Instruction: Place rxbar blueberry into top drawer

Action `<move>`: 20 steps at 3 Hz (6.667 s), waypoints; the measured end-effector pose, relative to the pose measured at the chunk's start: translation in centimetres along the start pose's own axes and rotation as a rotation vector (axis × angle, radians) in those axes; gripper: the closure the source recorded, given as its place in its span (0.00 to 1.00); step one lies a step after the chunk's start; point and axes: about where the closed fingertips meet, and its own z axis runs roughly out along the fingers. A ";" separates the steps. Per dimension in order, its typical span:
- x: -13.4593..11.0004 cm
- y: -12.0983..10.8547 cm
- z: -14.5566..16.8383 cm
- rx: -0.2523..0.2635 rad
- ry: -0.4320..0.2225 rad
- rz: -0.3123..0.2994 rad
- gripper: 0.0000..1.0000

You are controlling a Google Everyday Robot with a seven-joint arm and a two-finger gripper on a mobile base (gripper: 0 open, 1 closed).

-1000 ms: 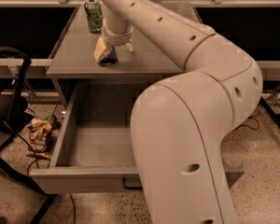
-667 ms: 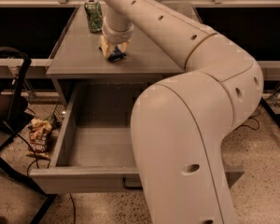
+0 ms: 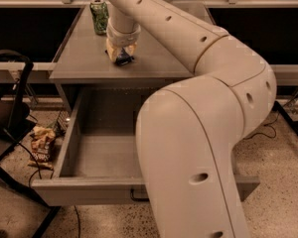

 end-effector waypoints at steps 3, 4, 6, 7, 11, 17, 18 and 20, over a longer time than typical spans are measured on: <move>4.8 -8.4 -9.3 0.018 -0.086 0.043 1.00; 9.8 -11.6 -12.3 -0.001 -0.115 0.085 1.00; 21.8 -12.8 -10.7 -0.073 -0.145 0.139 1.00; 27.8 -10.9 -8.7 -0.137 -0.120 0.114 1.00; 32.9 -7.2 -0.4 -0.235 -0.003 -0.020 1.00; 34.9 -5.7 4.9 -0.242 0.031 -0.067 0.00; 33.6 -6.3 2.2 -0.234 0.024 -0.074 0.00; 31.4 -8.0 -9.3 -0.171 -0.050 -0.153 0.00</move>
Offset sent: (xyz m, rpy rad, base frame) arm -0.0245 -0.1696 0.0999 0.0163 -0.1301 -0.0675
